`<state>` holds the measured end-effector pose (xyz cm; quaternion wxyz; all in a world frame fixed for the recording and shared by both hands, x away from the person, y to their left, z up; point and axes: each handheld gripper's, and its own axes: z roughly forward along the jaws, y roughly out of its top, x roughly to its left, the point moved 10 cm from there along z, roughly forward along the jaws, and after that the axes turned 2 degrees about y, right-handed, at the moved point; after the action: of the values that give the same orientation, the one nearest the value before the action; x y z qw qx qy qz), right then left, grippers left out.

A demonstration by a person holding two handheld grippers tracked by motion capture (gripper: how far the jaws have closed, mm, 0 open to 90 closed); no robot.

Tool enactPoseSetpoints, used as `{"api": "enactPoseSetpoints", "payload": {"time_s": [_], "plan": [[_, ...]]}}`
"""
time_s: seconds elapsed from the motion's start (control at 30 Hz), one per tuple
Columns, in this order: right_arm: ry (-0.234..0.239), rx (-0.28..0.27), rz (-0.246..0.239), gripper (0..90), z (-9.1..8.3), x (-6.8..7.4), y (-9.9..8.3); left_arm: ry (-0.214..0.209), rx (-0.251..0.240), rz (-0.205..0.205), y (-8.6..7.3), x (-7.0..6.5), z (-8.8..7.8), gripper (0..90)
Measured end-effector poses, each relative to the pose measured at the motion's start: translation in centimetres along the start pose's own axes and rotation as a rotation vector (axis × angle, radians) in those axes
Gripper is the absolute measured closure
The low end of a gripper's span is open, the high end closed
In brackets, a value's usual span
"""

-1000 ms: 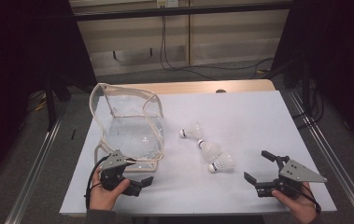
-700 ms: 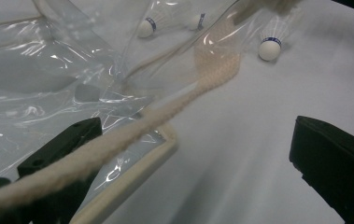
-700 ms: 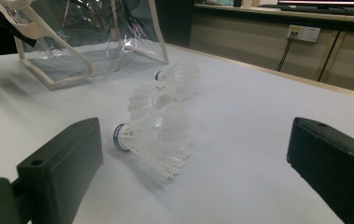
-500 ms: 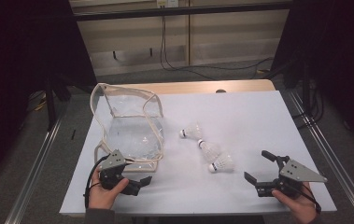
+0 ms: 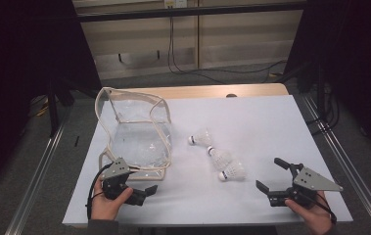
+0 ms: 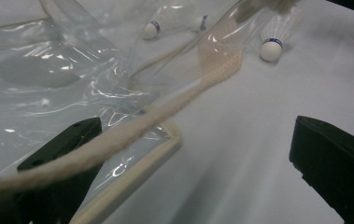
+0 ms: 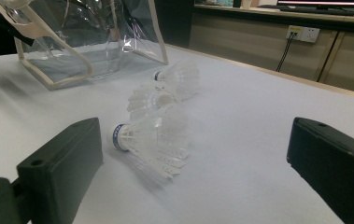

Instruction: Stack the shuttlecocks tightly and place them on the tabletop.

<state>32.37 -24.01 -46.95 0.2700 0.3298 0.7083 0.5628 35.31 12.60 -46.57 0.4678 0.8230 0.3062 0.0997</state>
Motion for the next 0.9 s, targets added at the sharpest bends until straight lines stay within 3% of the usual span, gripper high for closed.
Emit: {"api": "enactPoseSetpoints", "payload": {"time_s": [0.7,0.9], "plan": [[0.001,0.002,0.005,2.7,0.05,0.04,-0.02,0.0,0.003,0.027,0.11,0.11,-0.05,3.5],[-0.002,0.004,0.004,2.7,0.05,-0.02,-0.08,-0.004,-0.011,-0.001,0.69,0.52,0.21,2.9]]}}
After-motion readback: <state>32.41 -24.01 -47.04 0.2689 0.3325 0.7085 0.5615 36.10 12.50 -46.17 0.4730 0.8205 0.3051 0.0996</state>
